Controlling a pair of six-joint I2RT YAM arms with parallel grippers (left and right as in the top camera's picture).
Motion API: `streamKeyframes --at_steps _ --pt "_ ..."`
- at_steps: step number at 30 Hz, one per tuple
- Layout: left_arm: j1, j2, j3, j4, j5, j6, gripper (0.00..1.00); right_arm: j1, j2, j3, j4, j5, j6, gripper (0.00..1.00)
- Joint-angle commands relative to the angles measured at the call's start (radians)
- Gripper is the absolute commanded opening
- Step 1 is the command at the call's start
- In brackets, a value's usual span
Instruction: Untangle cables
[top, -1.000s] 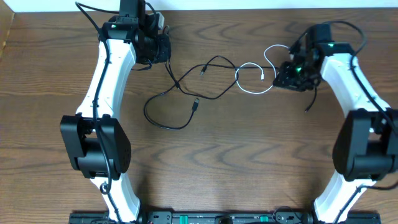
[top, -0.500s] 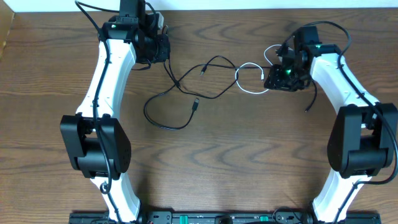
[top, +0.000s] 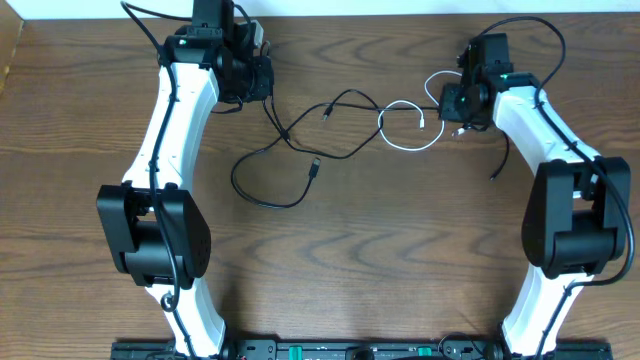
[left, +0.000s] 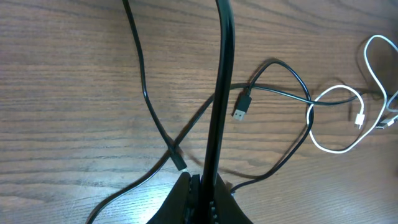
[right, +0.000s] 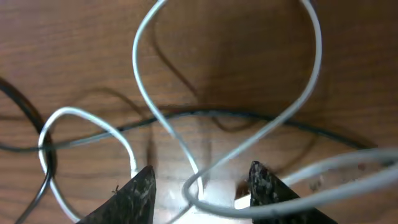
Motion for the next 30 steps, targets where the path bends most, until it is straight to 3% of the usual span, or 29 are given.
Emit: streamKeyframes --at_steps 1,24,30 --pt "0.002 0.017 0.0 -0.004 -0.011 0.008 0.07 0.002 0.06 0.0 0.013 0.01 0.007 0.43" --pt "0.002 0.017 0.0 -0.007 -0.014 0.008 0.07 0.058 0.206 0.0 -0.065 -0.014 0.016 0.45" --pt "0.002 0.017 0.0 -0.007 -0.014 0.008 0.07 0.057 0.206 0.0 -0.076 -0.014 0.016 0.38"
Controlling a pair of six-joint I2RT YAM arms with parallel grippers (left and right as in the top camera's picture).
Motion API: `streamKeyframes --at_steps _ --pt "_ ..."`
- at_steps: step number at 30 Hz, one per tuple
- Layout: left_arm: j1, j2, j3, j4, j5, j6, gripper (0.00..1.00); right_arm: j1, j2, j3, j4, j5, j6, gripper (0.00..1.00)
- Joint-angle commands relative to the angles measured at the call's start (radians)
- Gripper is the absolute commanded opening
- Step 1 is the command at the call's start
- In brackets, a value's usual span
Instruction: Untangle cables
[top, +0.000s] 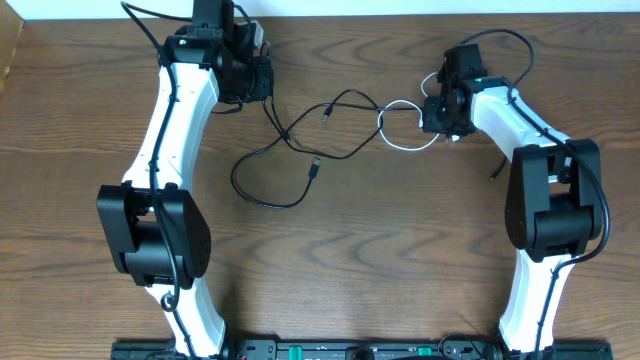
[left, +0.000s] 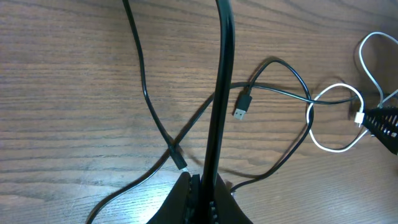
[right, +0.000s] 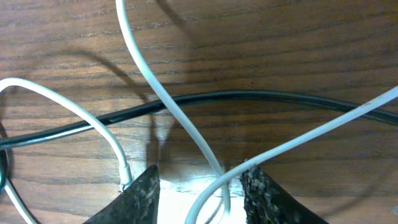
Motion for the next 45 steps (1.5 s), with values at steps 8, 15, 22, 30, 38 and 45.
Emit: streamKeyframes --at_steps 8,15,22,30,38,45 --pt "0.002 0.017 0.0 -0.005 -0.014 0.008 0.07 0.006 0.089 -0.036 -0.075 -0.01 0.031 0.16" --pt "0.002 0.017 0.0 -0.008 -0.014 0.008 0.07 0.0 0.025 -0.015 -0.141 -0.023 0.056 0.01" --pt "0.002 0.017 0.0 -0.008 -0.014 0.008 0.07 -0.025 -0.27 0.016 -0.237 -0.288 -0.046 0.01" --pt "0.003 0.017 0.0 -0.011 -0.014 0.008 0.07 -0.159 -0.527 0.136 -0.421 -0.517 -0.089 0.01" --pt "0.003 0.017 0.0 -0.013 -0.016 0.008 0.07 -0.352 -0.563 0.346 -0.531 -0.557 -0.06 0.01" --pt "0.003 0.017 0.0 -0.019 -0.04 0.004 0.07 -0.557 -0.564 0.564 -0.532 -0.397 0.113 0.01"
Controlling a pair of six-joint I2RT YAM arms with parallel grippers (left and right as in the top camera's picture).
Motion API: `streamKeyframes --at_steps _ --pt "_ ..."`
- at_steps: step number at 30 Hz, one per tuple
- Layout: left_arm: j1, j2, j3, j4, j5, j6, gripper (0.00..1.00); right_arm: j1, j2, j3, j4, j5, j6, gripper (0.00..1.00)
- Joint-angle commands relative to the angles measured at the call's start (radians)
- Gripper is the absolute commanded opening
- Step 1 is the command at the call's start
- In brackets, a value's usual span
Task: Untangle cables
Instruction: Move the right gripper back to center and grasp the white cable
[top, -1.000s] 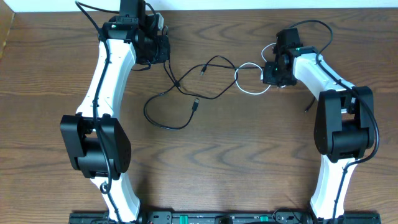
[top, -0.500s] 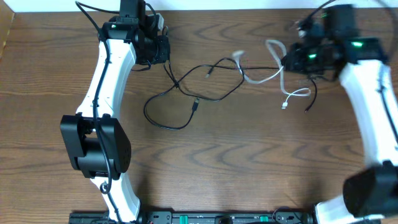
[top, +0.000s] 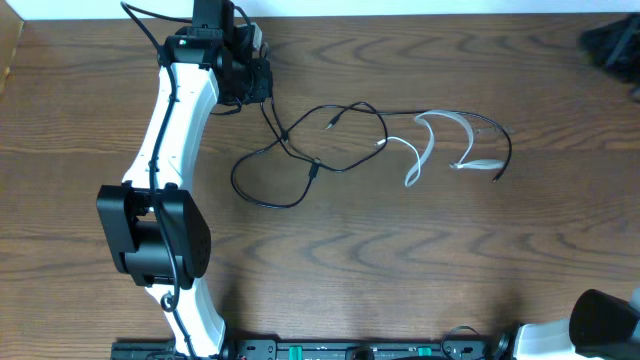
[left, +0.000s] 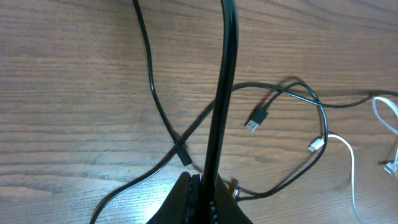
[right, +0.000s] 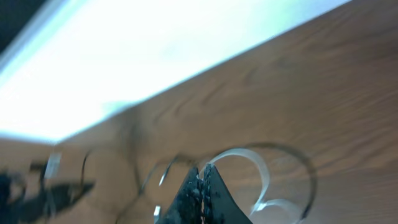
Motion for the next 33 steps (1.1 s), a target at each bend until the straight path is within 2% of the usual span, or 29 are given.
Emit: streamKeyframes --at_steps 1,5,7,8,9,10,11,13,17,24,27,33 --pt "0.003 0.016 0.0 -0.002 -0.016 0.004 0.07 -0.058 -0.017 0.064 0.0 0.114 0.076 0.01" --pt "0.002 0.016 0.0 -0.002 -0.016 -0.006 0.07 -0.007 0.008 0.046 -0.061 0.12 0.012 0.03" --pt "0.002 0.016 0.0 -0.003 -0.016 -0.006 0.07 0.055 0.037 0.021 -0.089 0.119 -0.042 0.14" --pt "0.003 0.016 0.0 -0.003 -0.016 -0.006 0.07 0.086 0.051 0.01 -0.097 0.119 -0.074 0.27" --pt "0.002 0.016 0.0 -0.003 -0.016 -0.006 0.07 0.113 0.064 0.001 -0.102 0.119 -0.101 0.34" --pt "0.003 0.016 0.0 -0.003 -0.016 -0.006 0.07 0.158 0.085 -0.011 -0.111 0.119 -0.134 0.47" --pt "0.003 0.016 0.0 -0.003 -0.016 -0.006 0.07 0.198 0.105 -0.022 -0.119 0.119 -0.158 0.53" --pt "0.002 0.016 0.0 -0.003 -0.016 -0.006 0.07 0.283 0.156 -0.041 -0.133 0.119 -0.204 0.59" --pt "0.003 0.016 0.0 -0.003 -0.017 -0.006 0.07 0.392 0.254 -0.064 -0.182 0.119 -0.271 0.65" --pt "0.003 0.016 0.0 -0.003 -0.017 -0.006 0.07 0.552 0.472 -0.068 -0.253 0.024 -0.425 0.65" --pt "0.003 0.016 0.0 -0.003 -0.017 -0.006 0.08 0.617 0.57 -0.068 -0.242 0.021 -0.441 0.82" --pt "0.003 0.016 0.0 -0.003 -0.017 -0.006 0.07 0.728 0.696 -0.068 -0.139 0.023 -0.44 0.83"
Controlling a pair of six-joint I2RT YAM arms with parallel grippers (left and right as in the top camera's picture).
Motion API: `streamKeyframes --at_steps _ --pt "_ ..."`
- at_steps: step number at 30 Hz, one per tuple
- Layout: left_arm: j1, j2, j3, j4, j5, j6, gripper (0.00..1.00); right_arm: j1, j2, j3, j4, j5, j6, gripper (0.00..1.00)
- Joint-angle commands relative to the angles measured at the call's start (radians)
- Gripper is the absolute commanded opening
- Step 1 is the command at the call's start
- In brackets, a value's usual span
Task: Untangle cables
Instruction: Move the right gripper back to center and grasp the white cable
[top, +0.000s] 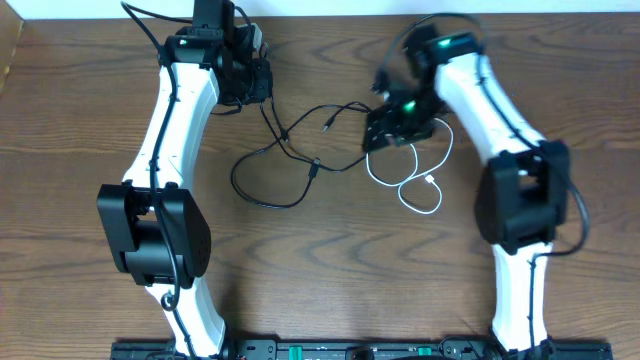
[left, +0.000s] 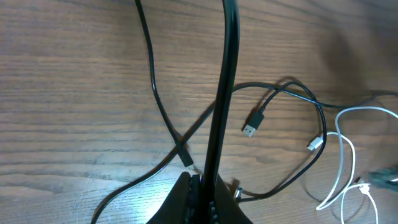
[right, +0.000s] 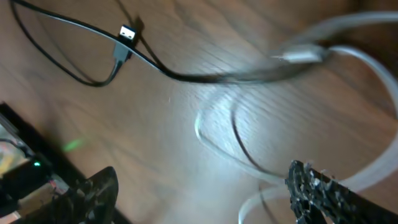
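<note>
My left gripper (top: 248, 82) (left: 200, 190) is shut on the black cable (top: 240, 185) (left: 225, 74) at the back left. That cable runs in loops toward the table's middle, its USB plug (left: 252, 124) (right: 123, 36) lying loose. The white cable (top: 430, 182) (left: 341, 155) lies in loose loops right of centre, one connector (left: 315, 144) beside the black loop. My right gripper (top: 392, 122) (right: 205, 199) hangs wide open over the spot where the two cables meet, nothing between its fingers (right: 317, 186). The right wrist view is blurred.
The brown wooden table (top: 330, 280) carries only the two cables. The table's back edge (top: 330, 16) meets a white wall. Both arm bases stand at the front edge, and a black rail (top: 320, 350) runs along it.
My right gripper was shut and far off to the back right, with the white cable stretched rightward. Now it is open at the centre, and the white cable lies in loops there. The left gripper is unchanged.
My right gripper stood open over the white loop, then lower around it. After that it was shut and far off to the right with the white cable drawn out. Now it is open at the centre. My left gripper kept hold of the black cable throughout.
</note>
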Motion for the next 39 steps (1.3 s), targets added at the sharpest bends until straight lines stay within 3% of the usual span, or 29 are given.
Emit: streamKeyframes --at_steps 1,11,16,24,29,31,32,39 --pt "0.003 0.013 0.0 -0.003 -0.014 -0.005 0.07 0.061 0.049 -0.003 0.047 -0.019 -0.025 0.82" --pt "0.003 0.013 0.0 -0.003 -0.014 -0.005 0.07 0.127 0.142 -0.005 0.114 0.043 -0.013 0.71" --pt "0.003 0.013 0.0 -0.003 -0.014 -0.005 0.08 0.129 0.154 -0.008 0.114 0.169 0.042 0.63" --pt "0.002 0.013 0.0 -0.006 -0.032 -0.005 0.07 0.175 0.156 -0.01 0.112 0.348 0.124 0.6" --pt "0.002 0.013 0.0 -0.006 -0.032 -0.005 0.07 0.198 0.156 -0.036 0.126 0.365 0.156 0.32" --pt "0.002 0.013 0.0 -0.006 -0.032 -0.005 0.07 0.198 0.156 -0.051 0.138 0.366 0.171 0.06" --pt "0.002 0.013 0.0 -0.006 -0.032 -0.005 0.07 0.198 0.156 -0.053 0.138 0.365 0.181 0.01" --pt "0.002 0.013 0.0 -0.01 -0.032 -0.005 0.07 0.146 -0.011 0.0 0.063 0.342 0.181 0.01"
